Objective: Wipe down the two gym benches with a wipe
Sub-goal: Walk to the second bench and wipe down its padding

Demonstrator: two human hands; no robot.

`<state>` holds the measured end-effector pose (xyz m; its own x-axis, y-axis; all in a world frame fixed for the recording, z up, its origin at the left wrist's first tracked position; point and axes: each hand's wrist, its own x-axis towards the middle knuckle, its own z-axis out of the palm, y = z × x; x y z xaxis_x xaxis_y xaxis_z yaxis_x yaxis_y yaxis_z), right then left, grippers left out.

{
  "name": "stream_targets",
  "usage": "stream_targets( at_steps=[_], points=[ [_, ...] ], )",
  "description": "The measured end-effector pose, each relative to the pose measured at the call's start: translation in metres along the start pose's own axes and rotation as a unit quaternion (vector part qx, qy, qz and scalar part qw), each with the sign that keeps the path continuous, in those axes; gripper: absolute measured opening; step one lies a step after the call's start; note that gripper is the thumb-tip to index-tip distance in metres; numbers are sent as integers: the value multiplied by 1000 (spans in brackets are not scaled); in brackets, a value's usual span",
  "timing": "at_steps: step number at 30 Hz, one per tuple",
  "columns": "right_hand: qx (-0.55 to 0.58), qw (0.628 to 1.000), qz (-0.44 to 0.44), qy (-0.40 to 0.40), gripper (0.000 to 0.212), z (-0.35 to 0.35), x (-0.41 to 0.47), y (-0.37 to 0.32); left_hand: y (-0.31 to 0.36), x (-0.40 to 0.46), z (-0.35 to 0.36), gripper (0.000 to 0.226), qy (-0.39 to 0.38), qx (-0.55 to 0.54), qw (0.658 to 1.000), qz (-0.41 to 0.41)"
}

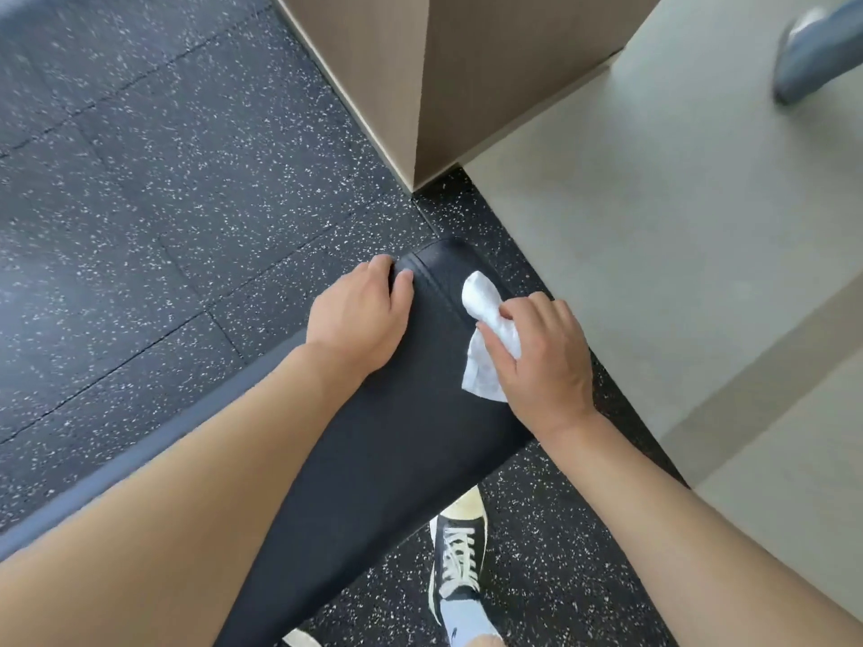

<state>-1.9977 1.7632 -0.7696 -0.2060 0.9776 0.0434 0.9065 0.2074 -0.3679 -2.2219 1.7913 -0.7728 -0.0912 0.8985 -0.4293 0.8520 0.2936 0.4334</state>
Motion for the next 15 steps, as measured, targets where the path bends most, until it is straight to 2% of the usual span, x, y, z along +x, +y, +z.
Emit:
stream_targets(
  at_steps=[3, 7, 12, 15],
  points=[
    [35, 997, 68, -8, 30, -7, -18, 25, 9, 12, 9, 49, 59, 1, 995, -83],
    [94, 978, 185, -22, 31, -13, -33, 44, 14, 9, 16, 49, 115, 29, 988, -96],
    [102, 980, 168, -13, 32, 4, 23, 20, 16, 12, 18, 45, 119, 56, 987, -95],
    [137, 982, 119, -53, 30, 23, 99, -5, 15, 13, 19, 43, 126, 63, 986, -92]
  ],
)
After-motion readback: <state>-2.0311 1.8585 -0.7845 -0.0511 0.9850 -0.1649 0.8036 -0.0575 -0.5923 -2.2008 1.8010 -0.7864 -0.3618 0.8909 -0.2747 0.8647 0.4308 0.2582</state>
